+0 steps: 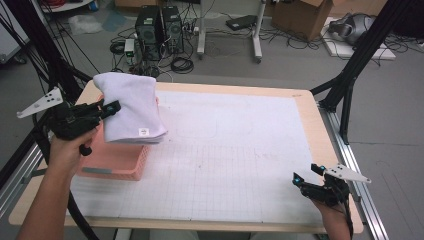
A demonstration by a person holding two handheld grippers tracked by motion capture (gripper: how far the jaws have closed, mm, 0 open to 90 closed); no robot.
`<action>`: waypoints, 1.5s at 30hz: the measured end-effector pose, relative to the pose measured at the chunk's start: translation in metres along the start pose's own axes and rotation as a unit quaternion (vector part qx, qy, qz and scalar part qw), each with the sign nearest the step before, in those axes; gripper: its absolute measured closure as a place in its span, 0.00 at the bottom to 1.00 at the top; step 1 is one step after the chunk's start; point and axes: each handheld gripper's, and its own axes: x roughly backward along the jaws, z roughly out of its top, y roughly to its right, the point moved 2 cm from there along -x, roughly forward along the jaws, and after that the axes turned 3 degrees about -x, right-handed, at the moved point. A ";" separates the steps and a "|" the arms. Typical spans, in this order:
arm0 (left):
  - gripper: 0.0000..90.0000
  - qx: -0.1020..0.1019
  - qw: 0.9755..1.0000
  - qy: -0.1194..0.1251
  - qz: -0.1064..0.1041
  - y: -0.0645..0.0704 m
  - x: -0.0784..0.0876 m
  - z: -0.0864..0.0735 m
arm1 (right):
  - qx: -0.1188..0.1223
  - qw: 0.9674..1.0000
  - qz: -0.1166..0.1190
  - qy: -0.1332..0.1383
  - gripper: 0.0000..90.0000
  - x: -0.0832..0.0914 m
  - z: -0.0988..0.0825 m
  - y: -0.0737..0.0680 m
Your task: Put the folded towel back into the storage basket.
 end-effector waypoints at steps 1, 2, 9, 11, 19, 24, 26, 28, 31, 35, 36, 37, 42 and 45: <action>0.82 0.001 1.000 0.001 0.003 -0.002 0.003 0.000 | 0.001 1.000 0.000 0.000 0.23 0.000 0.000 0.000; 0.82 0.001 1.000 0.001 0.003 -0.004 0.005 0.000 | -0.002 1.000 -0.001 0.000 0.23 -0.001 0.000 -0.001; 0.82 0.005 1.000 0.008 0.011 -0.017 0.021 0.002 | -0.002 1.000 -0.005 -0.002 0.23 -0.001 -0.001 -0.001; 0.82 0.003 1.000 0.006 0.011 -0.020 0.024 0.001 | -0.004 1.000 -0.006 -0.006 0.23 -0.001 -0.001 -0.002; 0.82 0.012 1.000 -0.001 0.013 -0.033 0.031 -0.013 | 0.005 1.000 -0.009 -0.010 0.23 -0.002 -0.002 -0.004; 0.82 0.027 0.999 -0.007 0.021 -0.047 0.037 -0.026 | 0.008 1.000 -0.011 -0.014 0.23 -0.002 -0.004 -0.005; 0.82 0.034 0.999 -0.012 0.024 -0.051 0.038 -0.031 | 0.008 1.000 -0.012 -0.016 0.23 -0.002 -0.004 -0.007; 0.82 0.038 0.999 -0.019 0.024 -0.055 0.038 -0.035 | 0.010 1.000 -0.013 -0.016 0.23 -0.003 -0.004 -0.007; 0.82 0.043 0.998 -0.031 0.027 -0.060 0.038 -0.041 | 0.010 1.000 -0.012 -0.016 0.23 -0.003 -0.004 -0.009; 0.82 0.048 0.997 -0.048 0.033 -0.065 0.036 -0.050 | 0.010 1.000 -0.012 -0.018 0.23 -0.004 -0.004 -0.011; 0.81 0.050 0.997 -0.052 0.035 -0.067 0.036 -0.051 | 0.011 1.000 -0.012 -0.019 0.23 -0.004 -0.004 -0.011; 0.81 0.051 0.996 -0.056 0.038 -0.068 0.036 -0.053 | 0.011 1.000 -0.011 -0.020 0.23 -0.005 -0.004 -0.011; 0.81 0.059 0.993 -0.085 0.058 -0.074 0.035 -0.059 | 0.014 1.000 -0.010 -0.020 0.23 -0.006 -0.004 -0.011; 0.81 0.061 0.989 -0.113 0.072 -0.077 0.033 -0.064 | 0.012 1.000 -0.010 -0.019 0.23 -0.005 -0.004 -0.011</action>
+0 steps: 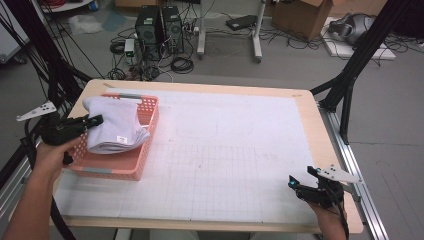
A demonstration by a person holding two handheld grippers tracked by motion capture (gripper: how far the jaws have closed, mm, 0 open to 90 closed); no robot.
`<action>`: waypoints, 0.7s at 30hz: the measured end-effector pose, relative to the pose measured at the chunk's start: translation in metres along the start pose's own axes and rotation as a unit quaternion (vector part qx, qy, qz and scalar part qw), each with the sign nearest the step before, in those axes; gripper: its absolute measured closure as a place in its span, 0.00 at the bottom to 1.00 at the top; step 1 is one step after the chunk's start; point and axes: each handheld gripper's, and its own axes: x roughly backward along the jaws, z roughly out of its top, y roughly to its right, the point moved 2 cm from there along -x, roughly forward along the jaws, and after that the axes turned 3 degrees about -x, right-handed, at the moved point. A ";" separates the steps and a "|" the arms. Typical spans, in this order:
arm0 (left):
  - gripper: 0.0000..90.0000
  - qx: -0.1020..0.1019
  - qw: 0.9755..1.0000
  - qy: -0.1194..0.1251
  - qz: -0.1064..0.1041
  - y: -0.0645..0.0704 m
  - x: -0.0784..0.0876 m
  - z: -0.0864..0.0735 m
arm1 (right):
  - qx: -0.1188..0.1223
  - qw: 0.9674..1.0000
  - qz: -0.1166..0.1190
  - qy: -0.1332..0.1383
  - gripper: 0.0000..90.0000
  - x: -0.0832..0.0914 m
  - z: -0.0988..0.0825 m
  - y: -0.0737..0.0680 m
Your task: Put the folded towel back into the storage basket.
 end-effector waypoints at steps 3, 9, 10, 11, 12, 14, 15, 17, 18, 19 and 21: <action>0.81 -0.010 0.999 -0.029 0.019 -0.001 -0.004 -0.004 | -0.004 1.000 0.001 0.001 0.23 0.001 0.000 0.000; 0.80 -0.024 0.997 -0.063 0.035 0.000 -0.013 -0.005 | -0.003 1.000 0.002 0.000 0.23 0.001 0.000 0.000; 0.80 -0.024 0.997 -0.063 0.035 0.000 -0.013 -0.005 | -0.003 1.000 0.002 0.000 0.23 0.001 0.000 0.000; 0.79 -0.020 0.997 -0.069 0.038 -0.001 -0.014 -0.006 | 0.000 1.000 0.001 0.001 0.23 0.001 0.000 0.000; 0.77 -0.014 0.996 -0.072 0.042 -0.002 -0.014 -0.006 | 0.000 1.000 0.002 0.001 0.23 0.001 0.000 0.000; 0.73 0.009 0.995 -0.083 0.057 -0.004 -0.014 -0.006 | 0.000 1.000 0.002 0.001 0.23 0.001 0.000 0.000; 0.68 0.019 0.994 -0.087 0.063 -0.005 -0.013 -0.006 | -0.001 1.000 0.003 0.001 0.23 0.000 0.000 0.000; 0.57 0.033 0.991 -0.099 0.085 -0.006 -0.012 -0.005 | -0.001 1.000 0.004 -0.001 0.23 0.000 0.000 0.000; 0.46 0.038 0.988 -0.103 0.105 -0.006 -0.011 -0.004 | 0.000 1.000 0.004 -0.001 0.23 0.000 0.000 0.000; 0.46 0.038 0.985 -0.104 0.130 -0.005 -0.008 -0.001 | -0.001 1.000 0.004 -0.001 0.23 0.000 0.000 0.000; 0.44 0.035 0.984 -0.098 0.146 -0.004 -0.005 0.002 | -0.001 1.000 0.005 -0.001 0.23 0.000 0.000 -0.001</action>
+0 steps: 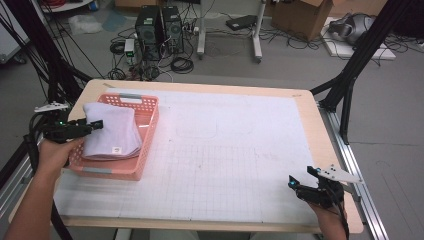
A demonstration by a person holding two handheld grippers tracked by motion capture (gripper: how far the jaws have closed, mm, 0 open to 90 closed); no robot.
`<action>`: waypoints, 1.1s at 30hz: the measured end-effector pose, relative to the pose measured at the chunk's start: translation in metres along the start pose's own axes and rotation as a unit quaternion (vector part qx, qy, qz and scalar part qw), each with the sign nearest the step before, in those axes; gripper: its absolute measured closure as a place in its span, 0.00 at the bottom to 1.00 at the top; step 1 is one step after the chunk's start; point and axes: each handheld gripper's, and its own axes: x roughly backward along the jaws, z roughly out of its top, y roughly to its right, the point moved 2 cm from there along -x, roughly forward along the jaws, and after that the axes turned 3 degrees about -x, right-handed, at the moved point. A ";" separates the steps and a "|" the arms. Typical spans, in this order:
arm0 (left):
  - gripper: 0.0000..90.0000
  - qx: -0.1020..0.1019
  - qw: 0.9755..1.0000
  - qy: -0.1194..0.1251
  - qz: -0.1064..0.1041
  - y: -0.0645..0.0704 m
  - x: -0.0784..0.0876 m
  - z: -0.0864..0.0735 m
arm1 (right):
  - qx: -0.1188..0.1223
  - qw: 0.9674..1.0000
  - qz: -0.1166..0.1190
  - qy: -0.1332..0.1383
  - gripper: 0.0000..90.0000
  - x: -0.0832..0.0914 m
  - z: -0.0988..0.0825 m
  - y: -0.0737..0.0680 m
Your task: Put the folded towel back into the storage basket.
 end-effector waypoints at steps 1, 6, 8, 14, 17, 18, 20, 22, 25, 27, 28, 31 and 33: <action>0.43 0.001 1.000 0.011 0.015 0.000 0.004 0.002 | 0.001 1.000 0.000 0.000 0.23 0.000 0.000 0.000; 0.42 -0.014 0.997 0.058 0.042 0.006 0.020 0.011 | 0.001 1.000 0.001 0.000 0.23 0.000 0.000 -0.001; 0.42 -0.022 0.998 0.051 0.019 0.015 0.018 0.011 | 0.002 1.000 0.000 0.001 0.23 0.001 0.000 0.000; 0.47 -0.051 0.999 0.013 -0.004 0.035 0.000 0.006 | 0.001 1.000 0.002 0.003 0.23 0.002 0.001 0.000; 0.42 -0.066 0.998 -0.013 0.002 0.044 -0.013 0.001 | 0.001 1.000 0.003 0.006 0.23 0.003 0.002 0.000; 0.42 -0.069 0.997 -0.020 0.004 0.046 -0.017 0.000 | 0.001 1.000 0.003 0.006 0.23 0.003 0.002 0.000; 0.42 -0.075 0.995 -0.060 0.012 0.051 -0.032 -0.005 | 0.001 1.000 0.004 0.009 0.23 0.004 0.002 0.000; 0.42 -0.079 0.994 -0.075 0.024 0.052 -0.038 -0.007 | 0.001 1.000 0.004 0.010 0.23 0.004 0.002 0.000; 0.42 -0.076 0.992 -0.091 0.047 0.053 -0.048 -0.008 | 0.003 1.000 0.004 0.013 0.23 0.006 0.004 0.000; 0.42 -0.074 0.989 -0.112 0.060 0.054 -0.055 -0.009 | 0.001 1.000 0.003 0.018 0.23 0.009 0.005 0.001; 0.42 -0.074 0.988 -0.119 0.068 0.054 -0.058 -0.010 | 0.000 1.000 0.002 0.023 0.23 0.009 0.005 0.003; 0.41 -0.080 0.983 -0.140 0.085 0.054 -0.066 -0.014 | -0.003 1.000 0.001 0.022 0.23 0.011 0.005 0.004; 0.40 -0.089 0.980 -0.156 0.089 0.055 -0.071 -0.017 | -0.006 1.000 0.000 0.021 0.23 0.012 0.004 0.005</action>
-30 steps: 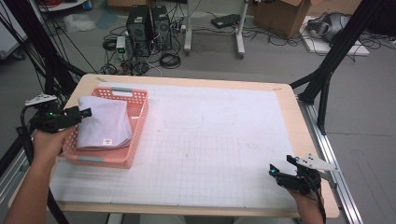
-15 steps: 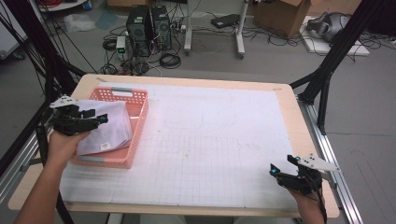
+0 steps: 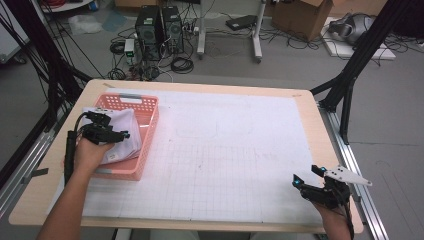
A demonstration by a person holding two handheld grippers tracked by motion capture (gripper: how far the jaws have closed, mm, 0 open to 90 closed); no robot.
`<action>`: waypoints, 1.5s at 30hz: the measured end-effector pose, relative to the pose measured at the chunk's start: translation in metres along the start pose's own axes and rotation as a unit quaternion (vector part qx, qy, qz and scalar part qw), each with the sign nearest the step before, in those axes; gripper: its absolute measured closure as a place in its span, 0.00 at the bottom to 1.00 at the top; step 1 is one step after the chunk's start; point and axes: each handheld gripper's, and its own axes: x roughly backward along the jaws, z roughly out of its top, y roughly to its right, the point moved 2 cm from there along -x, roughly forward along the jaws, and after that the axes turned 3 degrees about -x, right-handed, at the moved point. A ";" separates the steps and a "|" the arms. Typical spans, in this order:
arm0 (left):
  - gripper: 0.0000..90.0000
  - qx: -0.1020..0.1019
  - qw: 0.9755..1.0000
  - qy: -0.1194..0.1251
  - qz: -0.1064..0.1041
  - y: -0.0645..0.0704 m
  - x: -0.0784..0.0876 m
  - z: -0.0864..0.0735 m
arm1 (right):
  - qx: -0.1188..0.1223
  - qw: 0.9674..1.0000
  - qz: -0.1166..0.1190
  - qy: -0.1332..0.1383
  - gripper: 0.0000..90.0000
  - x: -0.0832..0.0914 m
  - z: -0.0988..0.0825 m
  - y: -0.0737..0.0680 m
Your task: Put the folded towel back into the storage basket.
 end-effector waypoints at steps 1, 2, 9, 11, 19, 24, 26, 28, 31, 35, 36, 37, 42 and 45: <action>0.40 -0.004 1.000 -0.008 0.000 0.001 -0.003 -0.001 | 0.003 1.000 -0.002 0.002 0.23 0.000 0.000 0.001; 0.39 -0.004 1.000 -0.014 0.002 0.001 -0.006 -0.001 | 0.001 1.000 -0.001 0.001 0.23 0.000 0.000 0.000; 0.35 0.002 1.000 -0.030 -0.002 0.004 -0.019 -0.001 | 0.001 1.000 0.000 0.006 0.23 0.002 0.002 -0.001; 0.35 -0.003 0.999 -0.030 -0.013 0.005 -0.021 -0.001 | 0.000 1.000 0.001 0.007 0.23 0.003 0.001 -0.001; 0.36 -0.028 0.997 -0.031 -0.070 0.012 -0.022 -0.002 | 0.001 1.000 -0.002 0.005 0.23 0.003 0.002 0.000; 0.38 -0.065 0.991 -0.022 -0.114 0.018 -0.021 -0.003 | 0.003 1.000 -0.002 0.006 0.23 0.002 0.002 0.000; 0.39 -0.083 0.986 -0.017 -0.141 0.022 -0.020 -0.004 | 0.002 1.000 -0.001 0.005 0.23 0.002 0.002 0.000; 0.41 -0.097 0.984 -0.012 -0.150 0.025 -0.019 -0.004 | 0.005 1.000 -0.002 0.004 0.23 0.001 0.002 0.001; 0.43 -0.099 0.985 0.008 -0.141 0.024 -0.014 -0.001 | 0.003 1.000 -0.001 0.000 0.23 -0.001 0.001 -0.001; 0.38 -0.048 0.997 0.034 -0.046 0.009 -0.004 0.002 | 0.002 1.000 -0.001 -0.001 0.23 -0.001 0.001 -0.001; 0.40 -0.034 0.999 0.017 0.002 0.003 -0.003 0.001 | 0.001 1.000 -0.001 -0.001 0.23 -0.001 0.001 -0.001; 0.42 -0.030 0.999 0.005 0.025 -0.001 -0.004 -0.001 | 0.002 1.000 -0.003 -0.001 0.23 -0.001 0.001 0.000; 0.40 0.004 0.999 -0.033 0.041 -0.012 -0.013 -0.008 | 0.000 1.000 -0.001 -0.003 0.23 -0.002 0.001 -0.001; 0.39 0.006 0.998 -0.029 0.058 -0.013 -0.012 -0.006 | -0.001 1.000 -0.001 -0.005 0.23 -0.002 0.000 0.000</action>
